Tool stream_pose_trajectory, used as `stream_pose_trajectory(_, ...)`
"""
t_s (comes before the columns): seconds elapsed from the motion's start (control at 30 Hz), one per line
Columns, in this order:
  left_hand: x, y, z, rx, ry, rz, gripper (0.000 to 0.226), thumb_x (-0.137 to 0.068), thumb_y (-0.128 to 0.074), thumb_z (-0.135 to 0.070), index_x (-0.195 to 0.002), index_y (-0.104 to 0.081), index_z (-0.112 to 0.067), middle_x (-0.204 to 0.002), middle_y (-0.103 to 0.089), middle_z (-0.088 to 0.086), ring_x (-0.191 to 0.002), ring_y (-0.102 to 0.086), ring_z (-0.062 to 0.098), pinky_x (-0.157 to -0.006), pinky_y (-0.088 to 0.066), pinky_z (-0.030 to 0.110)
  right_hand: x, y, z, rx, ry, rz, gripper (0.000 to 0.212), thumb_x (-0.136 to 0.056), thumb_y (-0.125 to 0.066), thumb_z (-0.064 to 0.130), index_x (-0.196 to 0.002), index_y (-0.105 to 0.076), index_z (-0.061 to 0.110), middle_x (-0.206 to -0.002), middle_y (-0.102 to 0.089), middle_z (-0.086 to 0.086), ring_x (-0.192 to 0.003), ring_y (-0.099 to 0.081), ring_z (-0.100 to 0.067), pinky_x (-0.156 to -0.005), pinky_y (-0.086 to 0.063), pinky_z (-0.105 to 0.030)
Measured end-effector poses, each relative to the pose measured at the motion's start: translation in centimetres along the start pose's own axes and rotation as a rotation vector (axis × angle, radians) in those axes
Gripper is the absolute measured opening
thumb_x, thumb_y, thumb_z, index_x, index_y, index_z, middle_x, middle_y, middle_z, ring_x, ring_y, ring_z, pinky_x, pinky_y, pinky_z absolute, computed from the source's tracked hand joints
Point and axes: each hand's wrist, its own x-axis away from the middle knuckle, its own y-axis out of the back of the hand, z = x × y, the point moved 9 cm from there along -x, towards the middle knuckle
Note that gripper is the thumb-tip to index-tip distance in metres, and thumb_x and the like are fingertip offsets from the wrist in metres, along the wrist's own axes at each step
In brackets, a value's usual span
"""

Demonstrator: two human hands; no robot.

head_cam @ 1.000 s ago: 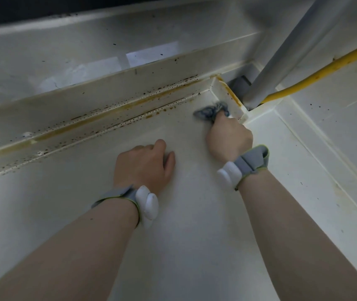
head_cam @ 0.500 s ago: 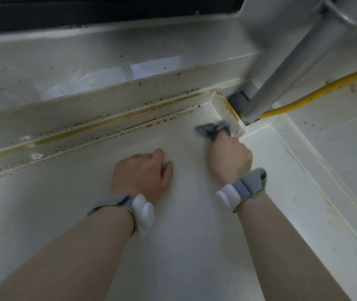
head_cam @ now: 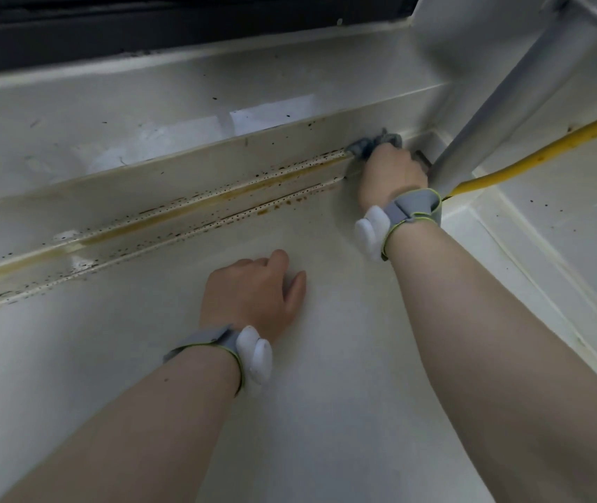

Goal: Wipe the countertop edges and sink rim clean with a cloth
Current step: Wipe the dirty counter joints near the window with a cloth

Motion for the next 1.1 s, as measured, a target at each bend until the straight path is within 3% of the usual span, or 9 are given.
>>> stream_pose_trajectory(0.1,0.0,0.2,0.0,0.001,-0.003,-0.014,0.034,-0.094,-0.034,-0.056,-0.080,-0.034,-0.026,-0.056,-0.031,-0.007,-0.056,-0.037,0.021,-0.051,-0.026,0.028,0.6,0.3,0.5,0.106,0.136,0.010,0.029,-0.092,-0.037,0.005,-0.110,-0.060,0.006,-0.115,-0.062,-0.016,-0.106,-0.059,-0.036,-0.082,-0.046,-0.038)
stream_pose_trajectory(0.17,0.0,0.1,0.2,-0.006,-0.007,-0.017,0.034,-0.094,-0.035,-0.056,-0.081,-0.035,-0.025,-0.057,-0.034,-0.007,-0.056,-0.036,0.020,-0.051,-0.026,0.027,1.8,0.7,0.1,0.171,0.201,-0.019,0.028,-0.089,-0.039,0.000,-0.104,-0.063,0.002,-0.105,-0.065,-0.017,-0.094,-0.061,-0.032,-0.076,-0.045,-0.037)
stream_pose_trajectory(0.33,0.0,0.0,-0.1,-0.008,-0.022,-0.030,0.035,-0.093,-0.036,-0.056,-0.079,-0.036,-0.024,-0.057,-0.037,-0.008,-0.055,-0.036,0.020,-0.051,-0.026,0.026,4.7,2.7,-2.5,0.237,0.209,-0.214,0.014,-0.072,-0.051,-0.008,-0.066,-0.063,-0.004,-0.067,-0.064,-0.024,-0.061,-0.065,-0.039,-0.061,-0.051,-0.038)
stream_pose_trajectory(0.57,0.1,0.1,0.1,-0.007,0.002,-0.005,0.034,-0.094,-0.035,-0.056,-0.081,-0.033,-0.025,-0.057,-0.030,-0.007,-0.057,-0.037,0.020,-0.052,-0.027,0.027,0.4,1.3,2.4,0.234,0.291,-0.132,0.030,-0.092,-0.038,0.006,-0.108,-0.063,0.005,-0.109,-0.063,-0.019,-0.100,-0.063,-0.038,-0.079,-0.048,-0.039)
stream_pose_trajectory(0.7,0.0,-0.1,0.3,-0.005,0.009,0.012,0.035,-0.094,-0.034,-0.058,-0.080,-0.036,-0.026,-0.056,-0.033,-0.007,-0.057,-0.038,0.020,-0.053,-0.031,0.028,0.1,0.9,4.1,0.232,0.328,-0.093,0.033,-0.093,-0.038,0.006,-0.113,-0.064,0.008,-0.114,-0.063,-0.017,-0.106,-0.061,-0.036,-0.083,-0.047,-0.039)
stream_pose_trajectory(0.83,0.0,0.2,0.0,-0.020,-0.012,-0.041,0.036,-0.093,-0.038,-0.057,-0.077,-0.038,-0.025,-0.053,-0.036,-0.007,-0.052,-0.038,0.021,-0.049,-0.031,0.026,2.1,1.0,1.1,0.262,0.344,-0.097,0.031,-0.092,-0.037,0.002,-0.102,-0.066,0.000,-0.103,-0.066,-0.018,-0.095,-0.064,-0.037,-0.073,-0.045,-0.037)
stream_pose_trajectory(0.93,0.1,0.1,0.0,-0.025,-0.021,-0.046,0.036,-0.093,-0.038,-0.056,-0.076,-0.038,-0.024,-0.052,-0.032,-0.008,-0.051,-0.037,0.021,-0.048,-0.030,0.025,4.7,1.3,-2.3,0.417,0.271,-0.176,0.022,-0.071,-0.051,0.003,-0.081,-0.071,0.003,-0.059,-0.064,-0.010,-0.052,-0.064,-0.030,-0.049,-0.044,-0.026)
stream_pose_trajectory(1.0,0.1,0.1,0.0,-0.027,-0.020,-0.046,0.036,-0.093,-0.038,-0.057,-0.077,-0.037,-0.024,-0.052,-0.030,-0.009,-0.051,-0.037,0.020,-0.048,-0.030,0.025,5.5,0.8,-4.9,0.452,0.172,-0.226,0.031,-0.066,-0.058,0.010,-0.094,-0.072,0.009,-0.046,-0.057,-0.005,-0.039,-0.057,-0.027,-0.042,-0.036,-0.023)
stream_pose_trajectory(1.1,0.1,0.1,0.0,-0.013,-0.017,-0.036,0.036,-0.093,-0.036,-0.057,-0.078,-0.036,-0.025,-0.054,-0.033,-0.008,-0.052,-0.037,0.020,-0.049,-0.030,0.025,6.8,-0.6,-6.7,0.334,0.224,-0.198,0.046,-0.075,-0.061,0.012,-0.121,-0.060,0.015,-0.055,-0.057,-0.011,-0.046,-0.055,-0.033,-0.047,-0.027,-0.027)
